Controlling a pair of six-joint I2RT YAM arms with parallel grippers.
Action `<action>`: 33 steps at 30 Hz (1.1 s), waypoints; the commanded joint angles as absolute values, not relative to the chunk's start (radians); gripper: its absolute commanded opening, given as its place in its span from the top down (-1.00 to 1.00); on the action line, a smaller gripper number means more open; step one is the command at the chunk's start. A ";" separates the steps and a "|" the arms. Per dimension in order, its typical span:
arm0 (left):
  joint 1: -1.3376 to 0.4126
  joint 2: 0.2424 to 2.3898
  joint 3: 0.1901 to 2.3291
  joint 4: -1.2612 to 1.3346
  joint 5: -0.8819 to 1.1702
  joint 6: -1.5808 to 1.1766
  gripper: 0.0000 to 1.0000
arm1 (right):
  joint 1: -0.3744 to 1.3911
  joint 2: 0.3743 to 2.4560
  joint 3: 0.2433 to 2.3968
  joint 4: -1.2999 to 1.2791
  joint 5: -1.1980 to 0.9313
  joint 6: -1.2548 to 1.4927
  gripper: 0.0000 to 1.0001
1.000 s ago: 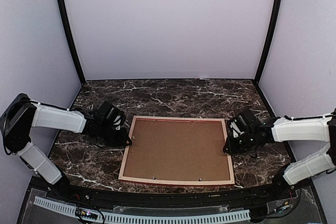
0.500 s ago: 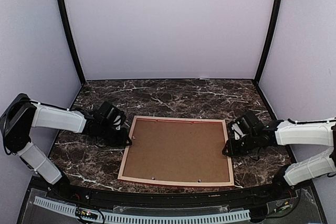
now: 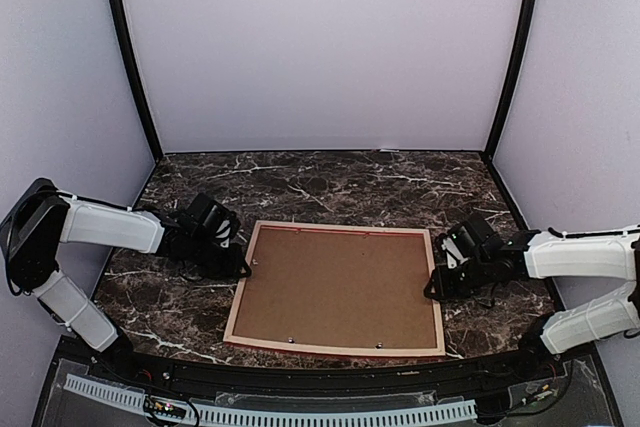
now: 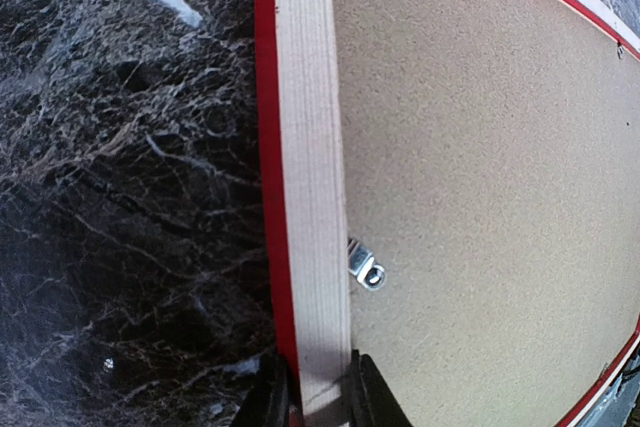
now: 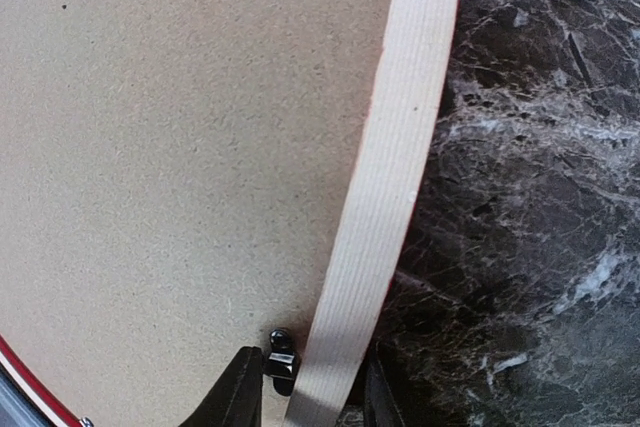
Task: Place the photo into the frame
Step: Press the fastener onto the backboard.
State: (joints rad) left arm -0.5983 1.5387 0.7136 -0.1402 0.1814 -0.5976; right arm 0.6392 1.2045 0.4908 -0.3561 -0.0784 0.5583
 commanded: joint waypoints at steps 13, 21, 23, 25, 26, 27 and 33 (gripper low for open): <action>-0.603 1.546 0.710 -0.195 0.179 -0.583 0.64 | 0.670 1.217 0.484 -0.359 -0.063 0.577 0.43; -0.601 1.543 0.716 -0.204 0.176 -0.578 0.64 | 0.670 1.247 0.497 -0.363 -0.039 0.578 0.50; -0.601 1.544 0.716 -0.205 0.175 -0.578 0.64 | 0.670 1.253 0.502 -0.365 -0.022 0.579 0.53; -0.601 1.543 0.716 -0.204 0.175 -0.578 0.64 | 0.670 1.260 0.509 -0.369 -0.007 0.580 0.56; -0.601 1.544 0.715 -0.203 0.176 -0.578 0.64 | 0.670 1.262 0.511 -0.370 -0.005 0.581 0.58; -0.601 1.543 0.714 -0.204 0.176 -0.578 0.64 | 0.670 1.263 0.516 -0.371 -0.006 0.579 0.58; -0.601 1.539 0.707 -0.203 0.174 -0.581 0.64 | 0.662 1.278 0.556 -0.361 -0.011 0.526 0.65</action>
State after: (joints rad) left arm -0.5983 1.5387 0.7177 -0.1524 0.1711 -0.5907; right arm 0.6552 1.2472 0.5270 -0.3771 -0.0303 0.5770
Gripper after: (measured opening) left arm 0.193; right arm 0.250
